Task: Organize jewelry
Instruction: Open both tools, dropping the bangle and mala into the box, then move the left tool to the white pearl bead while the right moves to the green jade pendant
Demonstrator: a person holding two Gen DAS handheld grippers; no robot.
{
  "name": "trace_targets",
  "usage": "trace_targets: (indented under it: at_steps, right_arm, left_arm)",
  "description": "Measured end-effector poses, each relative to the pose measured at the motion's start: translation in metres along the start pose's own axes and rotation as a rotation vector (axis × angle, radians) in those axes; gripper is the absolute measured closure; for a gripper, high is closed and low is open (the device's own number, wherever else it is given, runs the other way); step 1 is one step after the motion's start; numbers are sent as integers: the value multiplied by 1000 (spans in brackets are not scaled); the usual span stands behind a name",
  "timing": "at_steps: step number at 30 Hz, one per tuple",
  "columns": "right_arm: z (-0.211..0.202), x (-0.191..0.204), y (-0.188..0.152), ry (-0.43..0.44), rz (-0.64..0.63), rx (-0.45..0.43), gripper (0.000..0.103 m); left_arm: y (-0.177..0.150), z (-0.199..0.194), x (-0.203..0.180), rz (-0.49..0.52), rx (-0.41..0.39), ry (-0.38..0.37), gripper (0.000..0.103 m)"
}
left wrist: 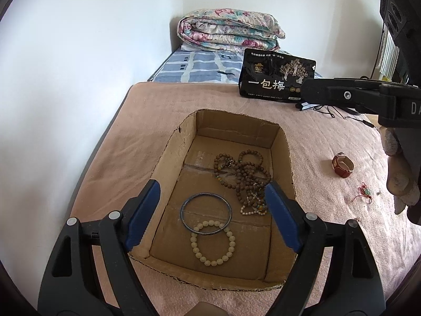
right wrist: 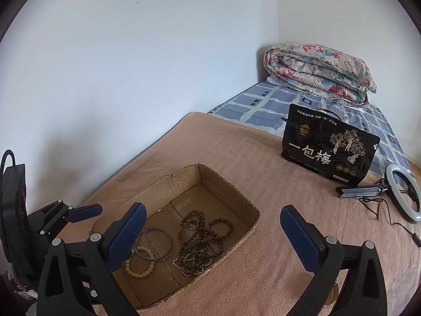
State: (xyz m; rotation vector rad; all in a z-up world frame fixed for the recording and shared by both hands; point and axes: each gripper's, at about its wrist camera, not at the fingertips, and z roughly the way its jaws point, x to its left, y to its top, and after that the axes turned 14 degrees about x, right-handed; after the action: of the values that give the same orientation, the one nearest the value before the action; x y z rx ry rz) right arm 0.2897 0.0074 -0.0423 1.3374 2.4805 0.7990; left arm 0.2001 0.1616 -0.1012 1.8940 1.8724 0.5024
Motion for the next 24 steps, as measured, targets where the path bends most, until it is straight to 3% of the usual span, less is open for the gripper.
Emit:
trace_targets:
  at_steps: [15,24]
  right_arm:
    - [-60,-13,-31,-106,33,-75,0]
    - [-108,-48,-68,-184,85,-113,0]
  left_arm:
    - [-7,-46,-35,39,-69,-4,19]
    - [-9,-66,-79,86,-119,-36,19]
